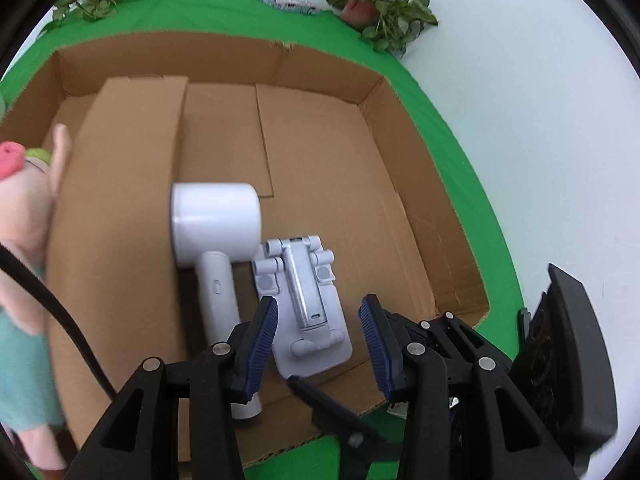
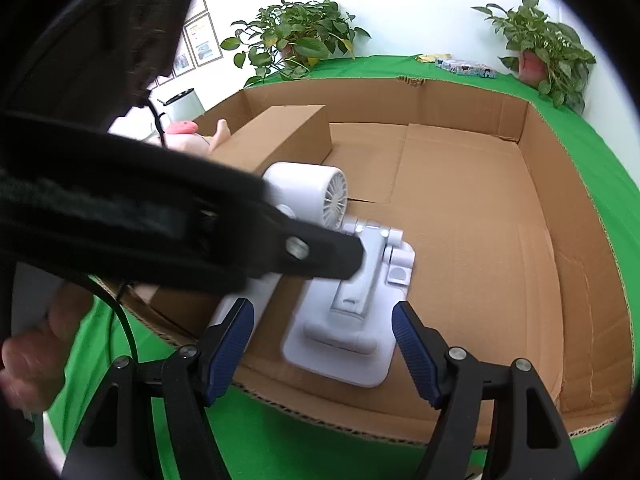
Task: Organize objects
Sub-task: 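Lower the white stand into the box beside the hair dryer and open, then withdraw the left tool from the cardboard box and move toward the product box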
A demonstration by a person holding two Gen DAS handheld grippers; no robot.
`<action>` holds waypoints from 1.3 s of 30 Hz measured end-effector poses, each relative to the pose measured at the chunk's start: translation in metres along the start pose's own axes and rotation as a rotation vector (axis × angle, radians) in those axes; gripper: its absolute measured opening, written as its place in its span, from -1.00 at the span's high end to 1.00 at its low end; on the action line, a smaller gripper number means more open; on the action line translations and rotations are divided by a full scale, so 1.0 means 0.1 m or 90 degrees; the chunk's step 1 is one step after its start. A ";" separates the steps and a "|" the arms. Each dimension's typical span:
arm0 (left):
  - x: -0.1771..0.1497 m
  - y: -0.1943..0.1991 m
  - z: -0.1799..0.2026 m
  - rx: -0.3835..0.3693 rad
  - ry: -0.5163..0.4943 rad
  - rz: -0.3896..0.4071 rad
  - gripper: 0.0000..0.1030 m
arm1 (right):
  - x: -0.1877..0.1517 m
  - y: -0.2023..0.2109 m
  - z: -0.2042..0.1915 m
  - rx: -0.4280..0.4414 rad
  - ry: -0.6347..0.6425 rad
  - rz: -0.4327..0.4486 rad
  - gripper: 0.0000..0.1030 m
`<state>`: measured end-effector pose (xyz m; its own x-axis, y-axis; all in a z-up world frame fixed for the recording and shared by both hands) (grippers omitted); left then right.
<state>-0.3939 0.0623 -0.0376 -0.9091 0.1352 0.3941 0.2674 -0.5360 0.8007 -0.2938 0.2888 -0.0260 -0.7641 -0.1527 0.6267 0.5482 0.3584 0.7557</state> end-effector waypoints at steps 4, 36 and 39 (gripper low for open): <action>-0.02 0.27 -0.13 0.023 0.001 0.040 0.21 | 0.09 -0.02 0.13 -0.029 -0.022 -0.003 -0.39; -0.18 0.45 -0.50 0.048 -0.001 0.076 0.21 | 0.13 -0.43 0.17 -0.048 -0.096 -0.098 0.05; -0.20 0.47 -0.49 0.052 -0.002 0.075 0.21 | 0.12 -0.40 0.17 -0.045 -0.093 -0.095 0.05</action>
<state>-0.3785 -0.0063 -0.0305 -0.8688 0.0785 0.4890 0.3972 -0.4793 0.7826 -0.3312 0.2879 -0.0520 -0.8769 -0.0618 0.4767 0.4440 0.2763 0.8524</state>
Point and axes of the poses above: each gripper's, at about its wrist camera, not at the fingertips, and y roughly against the way its jaws point, z to its right, x to its top, the point moved 3 cm from there along -y, roughly the way its jaws point, and after that the axes turned 2 degrees about -y, right-handed, at the moved point
